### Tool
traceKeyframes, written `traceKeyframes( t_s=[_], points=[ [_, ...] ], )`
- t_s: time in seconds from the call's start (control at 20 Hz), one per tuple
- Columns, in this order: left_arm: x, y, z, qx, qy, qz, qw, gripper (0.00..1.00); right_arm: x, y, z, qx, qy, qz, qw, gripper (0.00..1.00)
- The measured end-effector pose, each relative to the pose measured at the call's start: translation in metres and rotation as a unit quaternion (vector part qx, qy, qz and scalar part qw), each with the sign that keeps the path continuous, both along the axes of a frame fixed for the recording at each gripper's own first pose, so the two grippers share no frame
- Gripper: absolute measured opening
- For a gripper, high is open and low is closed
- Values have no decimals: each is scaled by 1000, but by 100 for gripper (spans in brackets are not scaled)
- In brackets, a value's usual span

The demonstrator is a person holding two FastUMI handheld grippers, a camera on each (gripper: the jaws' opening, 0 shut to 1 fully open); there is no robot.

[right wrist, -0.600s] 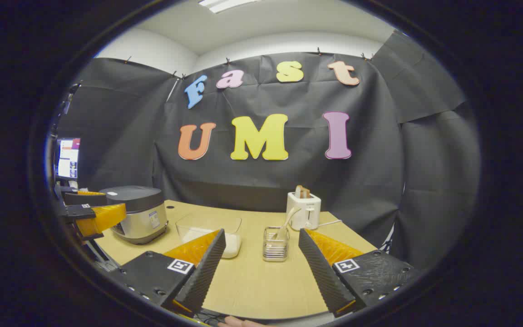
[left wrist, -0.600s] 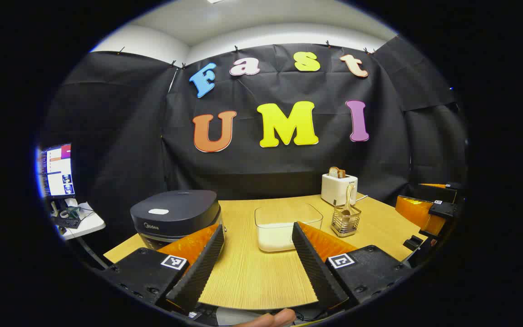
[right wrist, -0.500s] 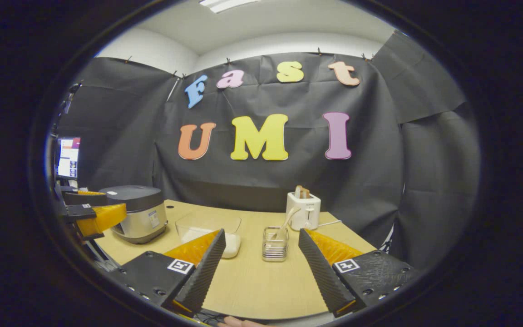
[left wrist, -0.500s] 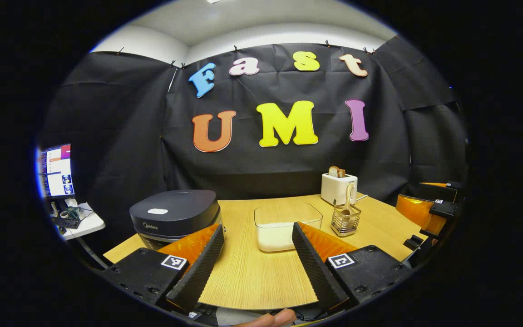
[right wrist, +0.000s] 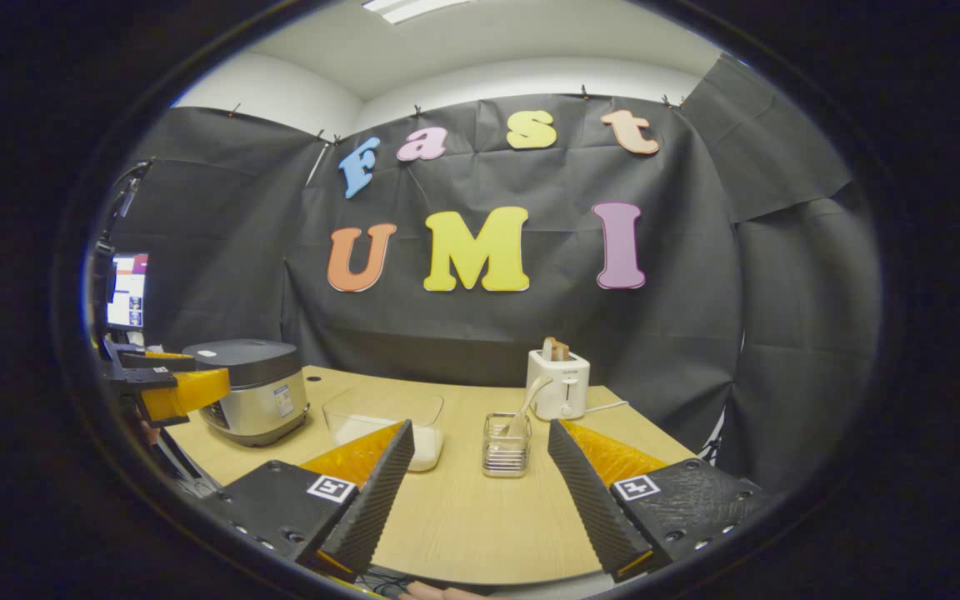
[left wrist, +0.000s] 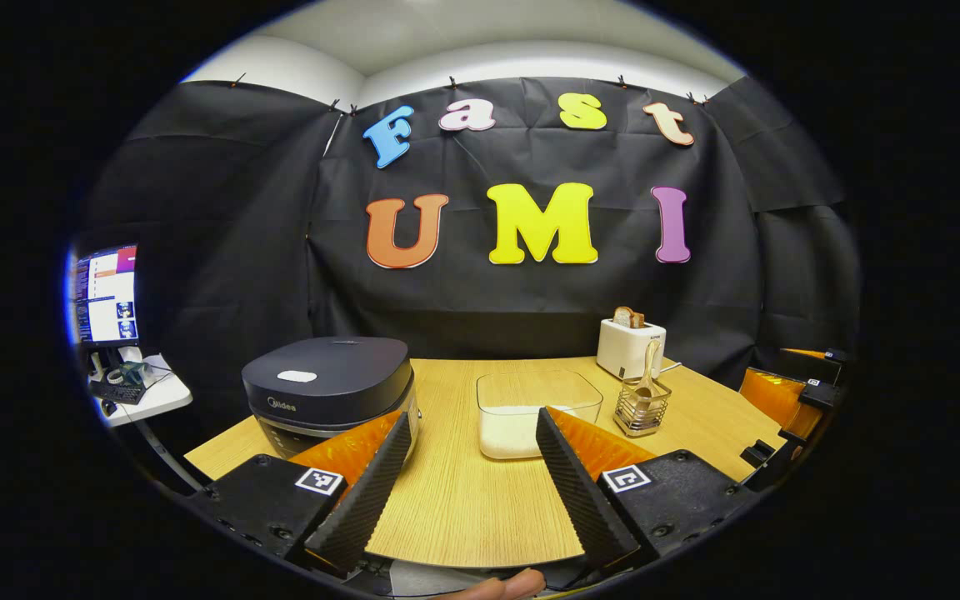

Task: Close the left gripper, press the button to open the rice cooker; take a wooden spoon from the chopstick holder with the right hand, scoop a spoonful of rice and pour it into the rice cooker, then put the wooden spoon back into the chopstick holder.

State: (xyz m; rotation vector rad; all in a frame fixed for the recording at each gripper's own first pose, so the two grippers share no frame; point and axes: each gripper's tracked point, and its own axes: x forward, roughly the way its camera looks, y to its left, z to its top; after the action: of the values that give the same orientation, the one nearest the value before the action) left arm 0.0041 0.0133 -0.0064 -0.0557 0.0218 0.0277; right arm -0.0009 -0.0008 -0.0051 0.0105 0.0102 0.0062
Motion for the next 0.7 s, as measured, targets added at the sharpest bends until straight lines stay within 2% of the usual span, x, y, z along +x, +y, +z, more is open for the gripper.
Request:
traceKeyframes(
  t_s=[0.35, 0.5, 0.6, 0.7],
  points=[
    [2, 8, 0, 3, 1, 3, 1000, 96, 1, -10, 0, 9, -5, -4, 1000, 96],
    [5, 24, 5, 4, 5, 10, 1000, 92, 4, -13, -1, 14, -4, -4, 1000, 96],
    [9, 38, 7, 4, 12, 15, 1000, 85, 6, -15, -3, 17, -2, -5, 1000, 96],
    [12, 58, 12, 8, 21, 24, 999, 67, 7, -20, -1, 19, -5, -8, 1000, 96]
  ],
)
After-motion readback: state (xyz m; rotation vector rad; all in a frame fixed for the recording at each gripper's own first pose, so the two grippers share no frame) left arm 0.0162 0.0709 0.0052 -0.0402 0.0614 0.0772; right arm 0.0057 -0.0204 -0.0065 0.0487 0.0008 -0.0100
